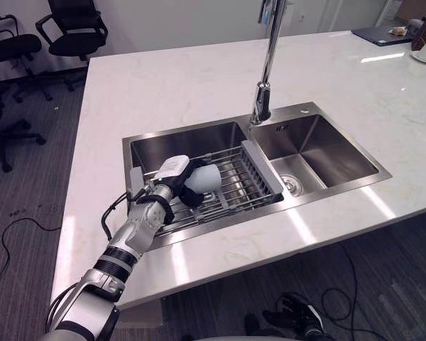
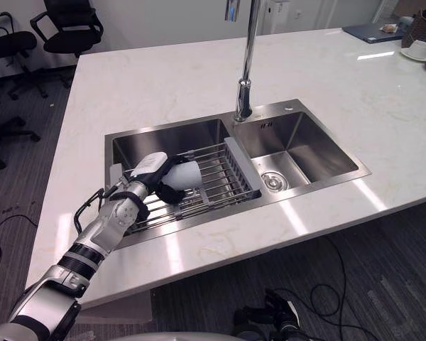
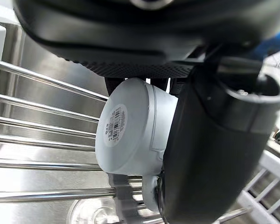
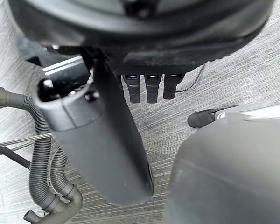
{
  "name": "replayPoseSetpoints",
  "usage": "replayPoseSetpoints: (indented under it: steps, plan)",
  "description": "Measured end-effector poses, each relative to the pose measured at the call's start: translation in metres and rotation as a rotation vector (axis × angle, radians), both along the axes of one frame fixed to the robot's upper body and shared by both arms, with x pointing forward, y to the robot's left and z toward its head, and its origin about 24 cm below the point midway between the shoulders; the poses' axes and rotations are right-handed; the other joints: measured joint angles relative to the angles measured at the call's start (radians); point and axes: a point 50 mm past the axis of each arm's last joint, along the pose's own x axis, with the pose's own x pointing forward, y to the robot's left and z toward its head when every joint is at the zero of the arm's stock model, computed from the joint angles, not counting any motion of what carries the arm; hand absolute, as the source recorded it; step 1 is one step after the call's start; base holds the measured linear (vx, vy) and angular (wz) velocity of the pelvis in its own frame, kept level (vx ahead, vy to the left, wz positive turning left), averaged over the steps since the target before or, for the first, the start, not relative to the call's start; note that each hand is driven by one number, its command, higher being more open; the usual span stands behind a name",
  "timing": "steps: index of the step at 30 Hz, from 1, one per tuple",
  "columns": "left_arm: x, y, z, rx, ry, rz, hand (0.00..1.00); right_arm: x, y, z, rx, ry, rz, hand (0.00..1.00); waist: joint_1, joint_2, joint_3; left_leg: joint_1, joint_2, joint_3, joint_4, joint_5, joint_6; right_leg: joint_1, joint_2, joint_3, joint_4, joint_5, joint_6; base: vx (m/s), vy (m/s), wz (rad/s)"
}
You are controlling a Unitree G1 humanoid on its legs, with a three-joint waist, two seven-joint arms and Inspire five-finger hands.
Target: Walk over to the sink, pick up the cup, carry it to the dishwasher, place the cup inside the dishwasher, then close the dishwasher door
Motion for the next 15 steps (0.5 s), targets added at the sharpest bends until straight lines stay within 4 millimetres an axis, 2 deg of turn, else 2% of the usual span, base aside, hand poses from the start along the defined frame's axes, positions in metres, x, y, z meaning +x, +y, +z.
replayPoseSetpoints:
  steps: [6, 11, 15]
  plan:
    - [-0.021, -0.028, 0.021, -0.219, -0.119, -0.086, 0.3, 0.0, -0.001, 0.0, -0.005, 0.0, -0.004, 0.9, 0.021, 0.0, 0.0, 0.0, 0.0, -0.008, 0.005, 0.0, 0.0, 0.009, -0.001, -0.011, 0.004, -0.003, -0.004, -0.02, -0.018, 0.05]
    - [-0.044, -0.051, 0.051, -0.474, -0.232, -0.178, 0.3, -0.001, -0.003, 0.0, -0.012, 0.001, -0.021, 0.9, 0.034, 0.002, 0.001, 0.011, 0.001, -0.009, 0.009, -0.002, 0.002, -0.003, -0.002, -0.002, 0.059, -0.035, 0.003, -0.04, -0.006, 0.01]
    - [-0.06, -0.054, 0.072, -0.634, -0.328, -0.221, 0.3, -0.005, -0.004, 0.0, -0.014, 0.009, -0.043, 0.9, 0.046, 0.003, 0.001, 0.012, 0.001, -0.005, 0.01, -0.002, 0.002, -0.016, -0.002, 0.006, 0.085, -0.047, 0.005, -0.03, -0.004, -0.03]
